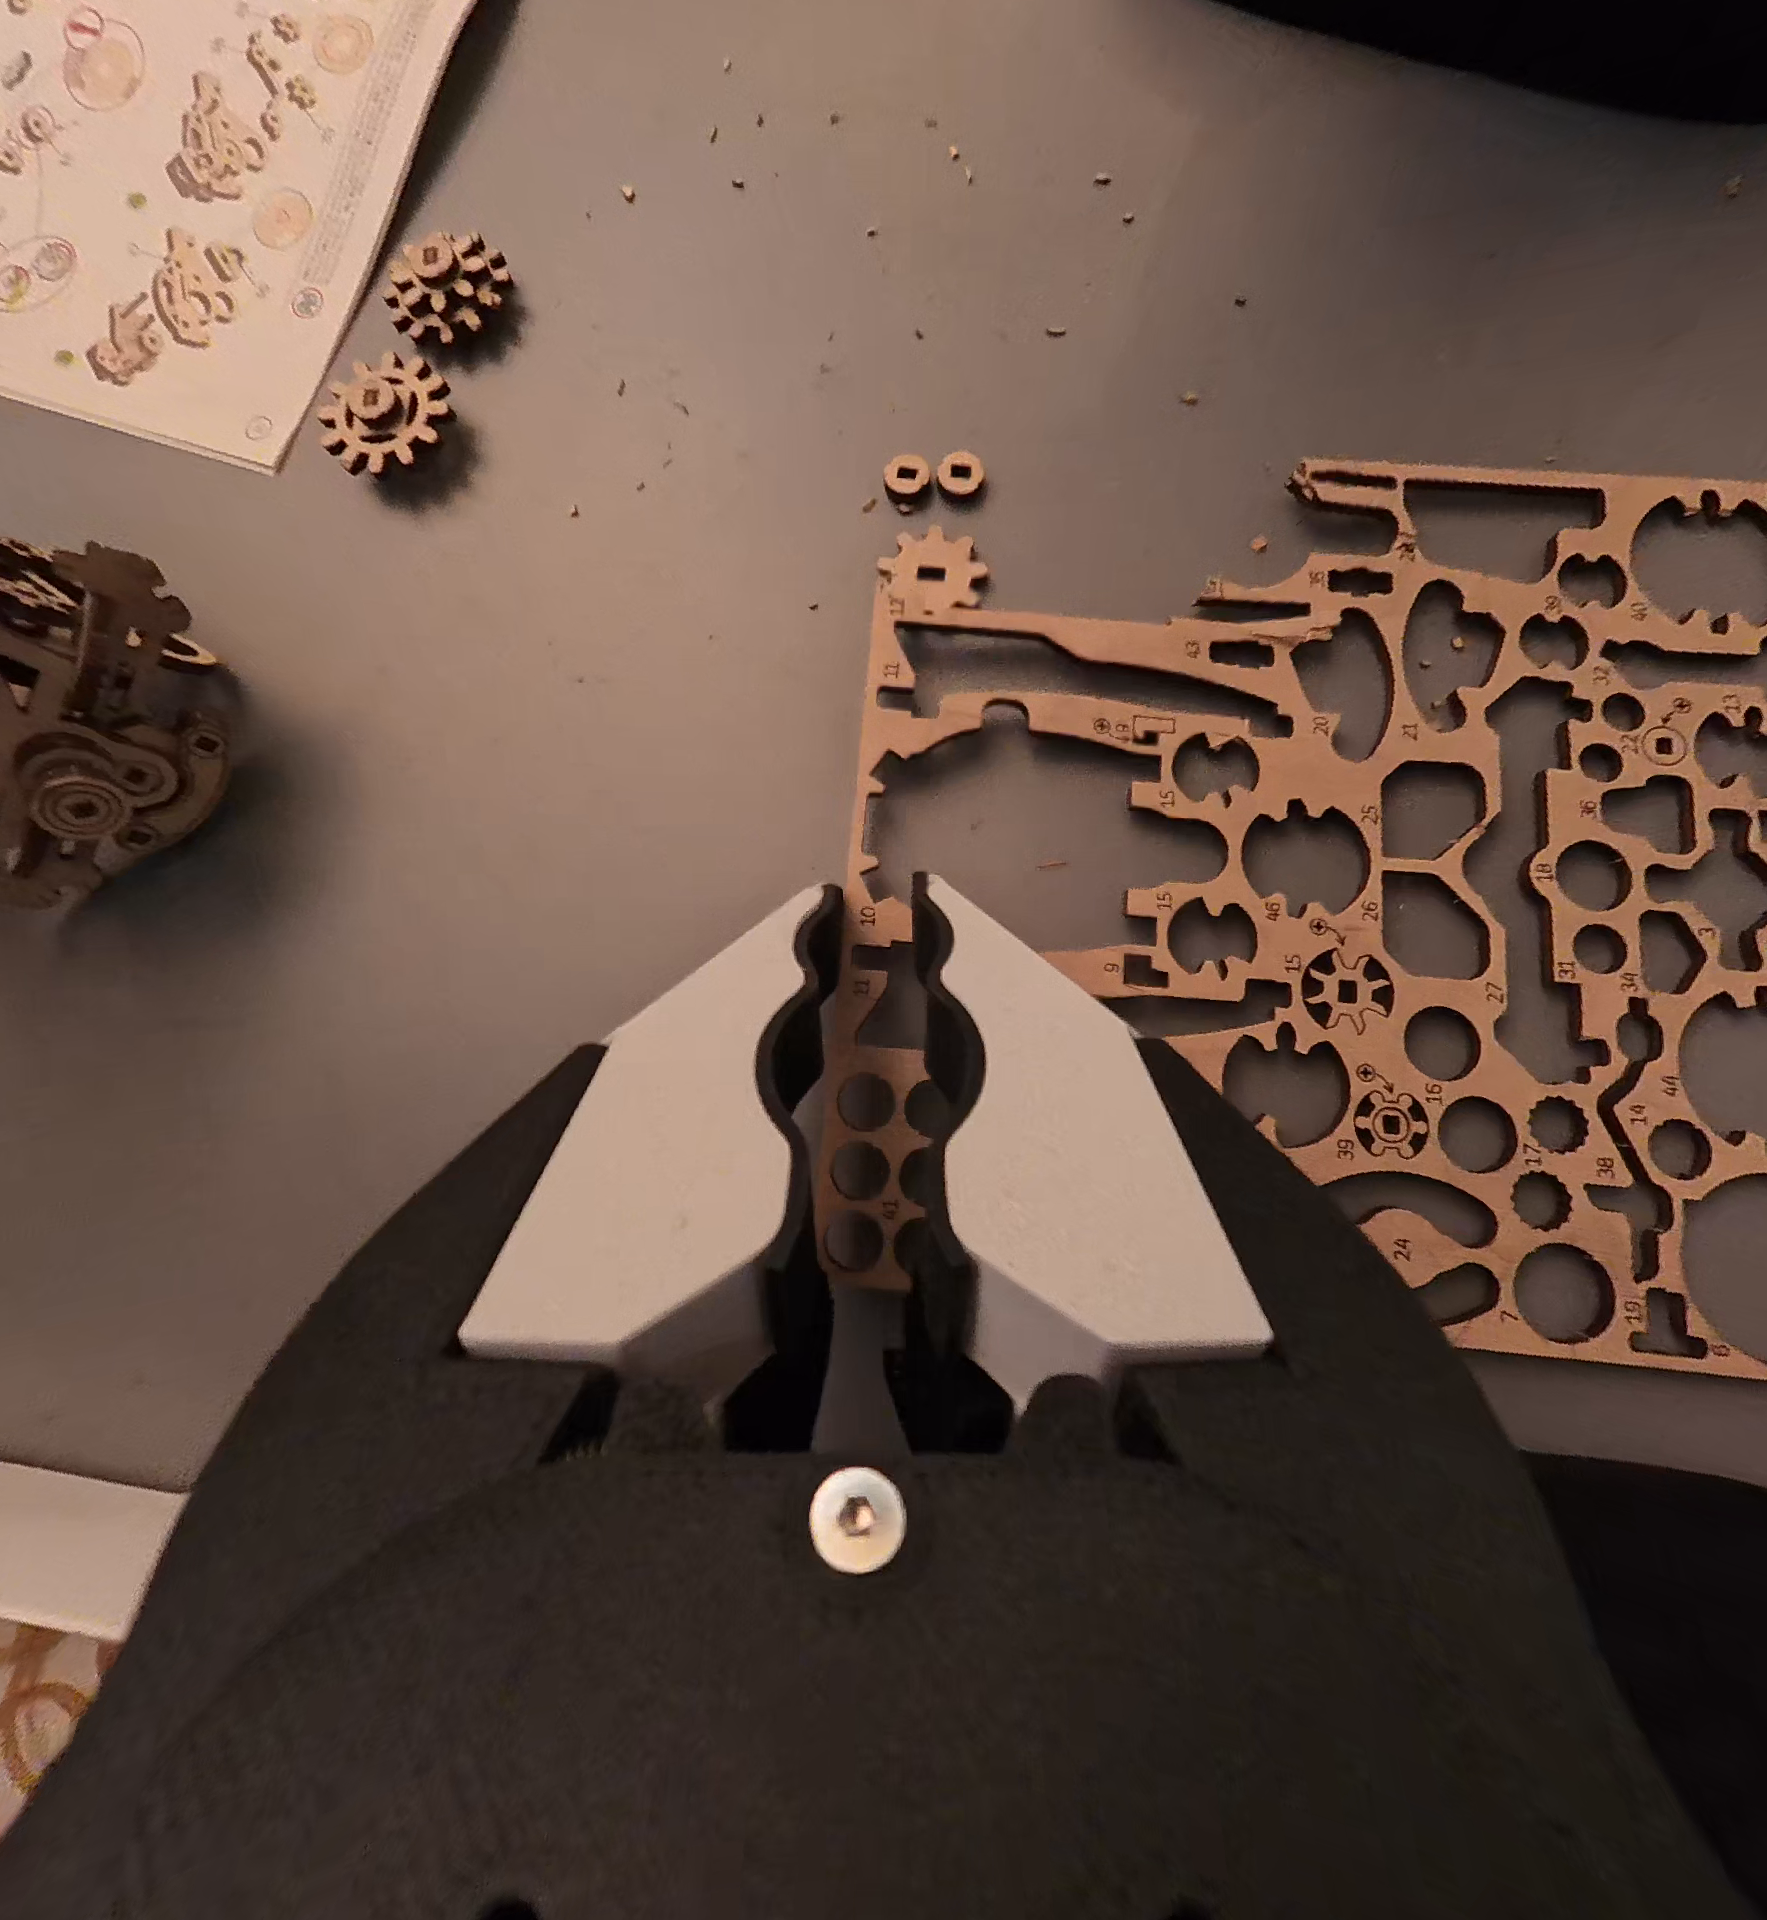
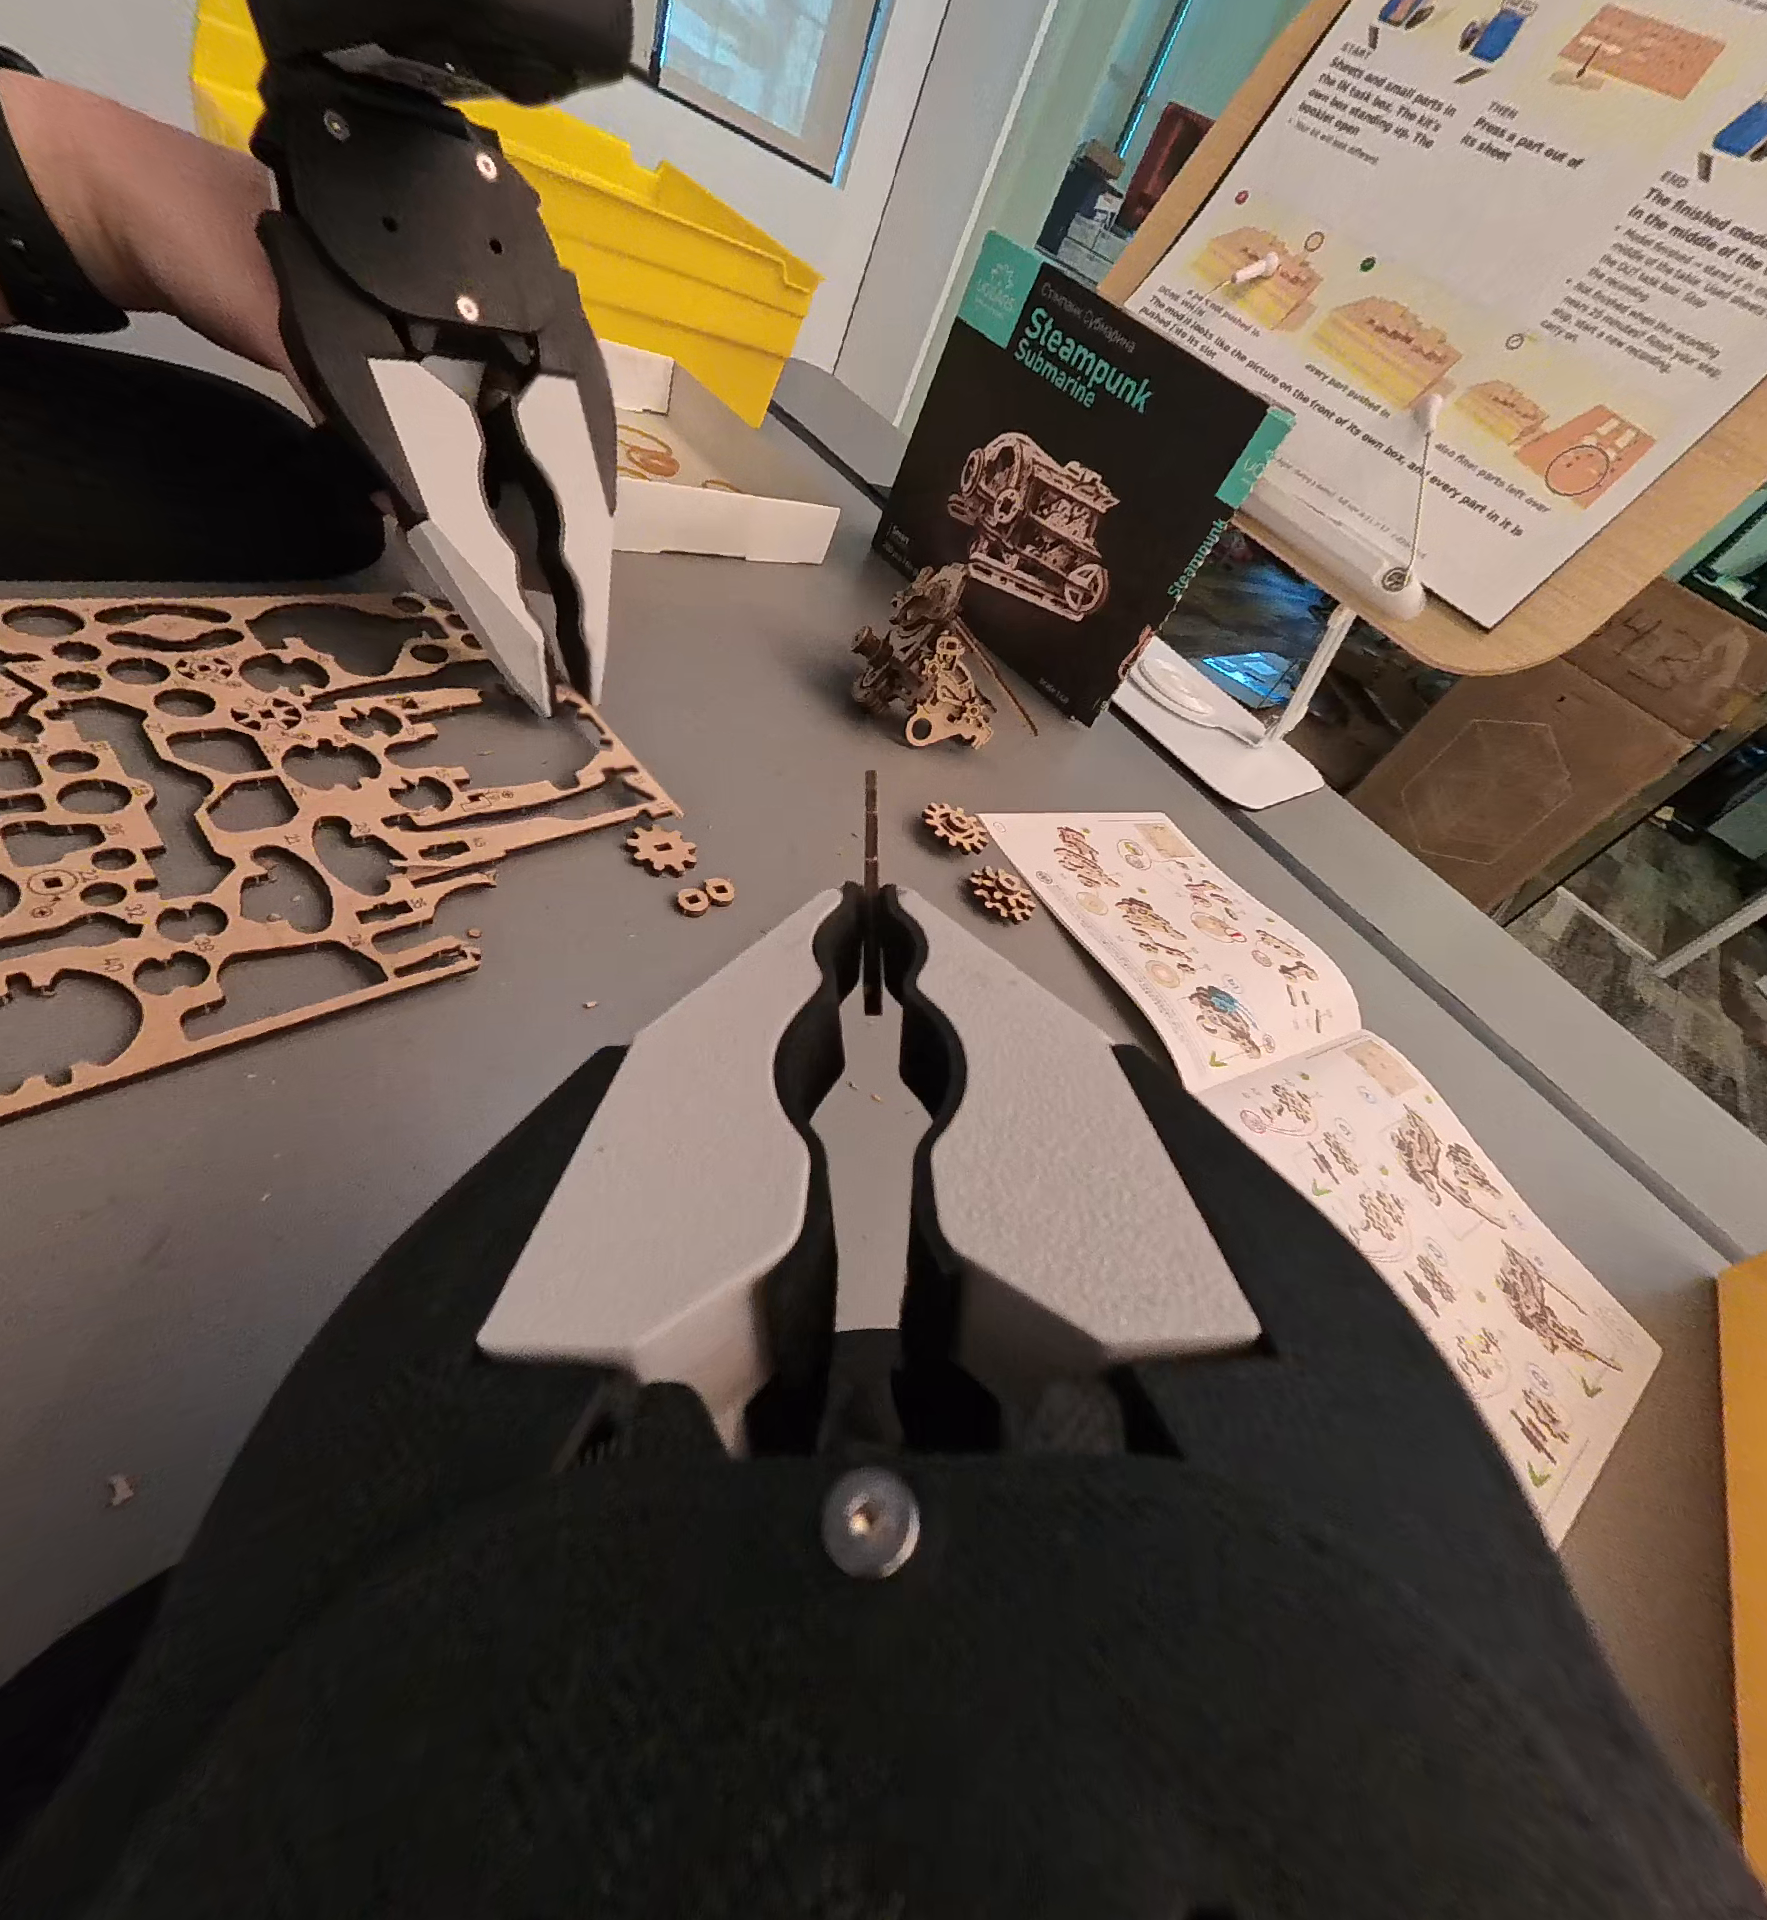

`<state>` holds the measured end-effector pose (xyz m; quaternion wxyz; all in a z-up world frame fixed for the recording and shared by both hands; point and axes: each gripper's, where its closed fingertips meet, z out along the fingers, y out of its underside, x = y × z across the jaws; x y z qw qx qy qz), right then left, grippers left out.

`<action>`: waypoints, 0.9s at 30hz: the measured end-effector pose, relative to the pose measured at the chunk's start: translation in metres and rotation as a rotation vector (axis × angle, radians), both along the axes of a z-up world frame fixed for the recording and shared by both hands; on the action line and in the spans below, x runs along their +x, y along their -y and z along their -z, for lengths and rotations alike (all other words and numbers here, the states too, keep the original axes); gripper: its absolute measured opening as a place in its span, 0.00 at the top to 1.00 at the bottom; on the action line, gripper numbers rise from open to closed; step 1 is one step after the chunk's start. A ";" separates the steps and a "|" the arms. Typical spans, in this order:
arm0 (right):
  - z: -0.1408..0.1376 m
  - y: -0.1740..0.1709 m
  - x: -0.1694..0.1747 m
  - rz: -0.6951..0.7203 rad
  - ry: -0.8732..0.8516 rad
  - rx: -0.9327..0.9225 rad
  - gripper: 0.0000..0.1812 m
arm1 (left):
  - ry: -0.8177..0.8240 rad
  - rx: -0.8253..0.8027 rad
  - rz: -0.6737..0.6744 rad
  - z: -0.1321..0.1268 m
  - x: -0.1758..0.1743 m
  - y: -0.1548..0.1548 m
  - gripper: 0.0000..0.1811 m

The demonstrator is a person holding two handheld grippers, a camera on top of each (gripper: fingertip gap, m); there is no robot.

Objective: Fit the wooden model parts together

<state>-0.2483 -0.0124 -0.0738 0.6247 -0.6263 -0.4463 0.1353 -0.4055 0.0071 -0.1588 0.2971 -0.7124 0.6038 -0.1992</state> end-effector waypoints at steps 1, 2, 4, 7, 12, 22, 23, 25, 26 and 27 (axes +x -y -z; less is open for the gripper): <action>0.000 0.000 0.000 0.001 -0.002 -0.002 0.99 | -0.001 -0.005 -0.002 0.001 -0.001 0.000 0.94; 0.000 -0.001 0.000 0.002 -0.006 -0.004 0.99 | 0.005 -0.006 -0.003 0.000 -0.001 -0.001 0.93; -0.002 0.000 0.001 -0.002 -0.015 0.001 0.99 | 0.033 -0.006 -0.016 -0.005 0.000 -0.002 0.92; -0.004 0.001 0.000 -0.013 -0.027 0.006 0.99 | 0.106 -0.019 -0.034 -0.019 0.001 -0.003 0.90; -0.004 0.005 -0.003 -0.046 -0.028 0.019 0.99 | 0.249 -0.039 -0.129 -0.048 -0.006 -0.011 0.83; 0.047 -0.022 0.021 0.195 0.465 -0.016 0.99 | 0.323 -0.119 -0.346 -0.044 -0.054 0.010 0.76; 0.055 -0.024 0.024 0.215 0.543 -0.009 0.99 | 0.322 -0.122 -0.362 -0.042 -0.056 0.010 0.77; 0.067 -0.022 0.019 0.190 0.637 0.014 0.98 | 0.305 -0.129 -0.363 -0.038 -0.056 0.010 0.78; 0.071 -0.021 0.019 0.197 0.673 0.007 0.98 | 0.299 -0.123 -0.363 -0.037 -0.056 0.010 0.78; 0.070 -0.022 0.021 0.220 0.696 0.009 0.97 | 0.307 -0.116 -0.362 -0.038 -0.055 0.009 0.78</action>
